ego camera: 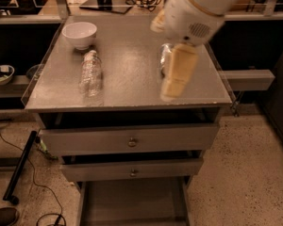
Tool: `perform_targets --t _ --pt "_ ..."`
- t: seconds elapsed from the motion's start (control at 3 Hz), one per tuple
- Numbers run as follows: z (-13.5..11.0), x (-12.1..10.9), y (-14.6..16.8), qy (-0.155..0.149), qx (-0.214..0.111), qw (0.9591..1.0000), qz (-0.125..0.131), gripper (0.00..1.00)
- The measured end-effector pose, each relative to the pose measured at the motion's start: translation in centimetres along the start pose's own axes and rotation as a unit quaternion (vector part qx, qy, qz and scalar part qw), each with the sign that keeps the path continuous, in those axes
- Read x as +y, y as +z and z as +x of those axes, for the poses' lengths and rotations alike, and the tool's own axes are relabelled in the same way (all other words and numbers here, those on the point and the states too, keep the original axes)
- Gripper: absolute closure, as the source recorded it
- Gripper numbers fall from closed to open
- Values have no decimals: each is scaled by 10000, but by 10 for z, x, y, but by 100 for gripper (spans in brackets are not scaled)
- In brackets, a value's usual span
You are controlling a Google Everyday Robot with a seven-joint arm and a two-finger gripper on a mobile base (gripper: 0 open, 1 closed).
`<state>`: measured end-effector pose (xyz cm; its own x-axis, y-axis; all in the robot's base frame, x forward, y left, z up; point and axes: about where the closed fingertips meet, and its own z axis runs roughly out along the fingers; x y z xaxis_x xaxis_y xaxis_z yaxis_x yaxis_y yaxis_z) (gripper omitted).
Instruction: Place water bottle into bottom drawer
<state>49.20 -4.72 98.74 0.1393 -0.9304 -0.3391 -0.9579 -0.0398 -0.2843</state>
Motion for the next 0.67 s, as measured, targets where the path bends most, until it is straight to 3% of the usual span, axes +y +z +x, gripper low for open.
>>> perform_targets --t 0.33,0.67 --pt "-44 -18 10 -407 -264 9988 16 0" --pt "-44 -18 10 -408 -264 9988 15 0"
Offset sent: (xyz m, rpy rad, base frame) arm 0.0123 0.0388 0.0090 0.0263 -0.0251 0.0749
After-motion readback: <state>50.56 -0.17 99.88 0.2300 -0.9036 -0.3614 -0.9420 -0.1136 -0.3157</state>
